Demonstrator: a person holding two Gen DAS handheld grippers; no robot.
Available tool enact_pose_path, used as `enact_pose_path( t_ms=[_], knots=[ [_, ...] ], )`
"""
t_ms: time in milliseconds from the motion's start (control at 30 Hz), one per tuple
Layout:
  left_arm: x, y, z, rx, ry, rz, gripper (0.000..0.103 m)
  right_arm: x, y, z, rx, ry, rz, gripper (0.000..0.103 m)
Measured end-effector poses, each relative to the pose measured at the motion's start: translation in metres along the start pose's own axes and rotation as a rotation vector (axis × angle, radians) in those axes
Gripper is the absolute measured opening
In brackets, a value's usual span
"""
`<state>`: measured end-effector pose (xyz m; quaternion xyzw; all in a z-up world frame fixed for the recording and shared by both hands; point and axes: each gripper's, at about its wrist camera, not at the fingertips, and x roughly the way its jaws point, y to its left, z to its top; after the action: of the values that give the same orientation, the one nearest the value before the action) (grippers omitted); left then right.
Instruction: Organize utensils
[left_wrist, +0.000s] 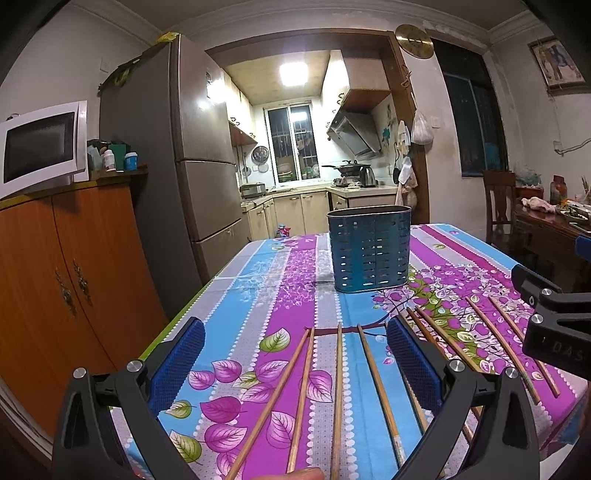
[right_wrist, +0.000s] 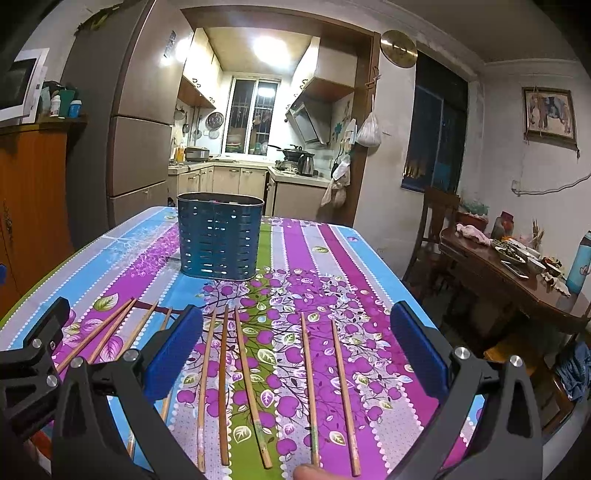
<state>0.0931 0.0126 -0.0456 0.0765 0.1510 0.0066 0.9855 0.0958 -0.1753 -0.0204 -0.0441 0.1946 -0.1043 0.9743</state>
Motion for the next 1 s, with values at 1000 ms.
enact_pose_path(
  t_ms=[1000],
  knots=[
    [-0.053, 0.135, -0.047, -0.076, 0.123, -0.089, 0.089, -0.013, -0.094, -0.066, 0.182, 0.195, 0.081, 0.098]
  ],
)
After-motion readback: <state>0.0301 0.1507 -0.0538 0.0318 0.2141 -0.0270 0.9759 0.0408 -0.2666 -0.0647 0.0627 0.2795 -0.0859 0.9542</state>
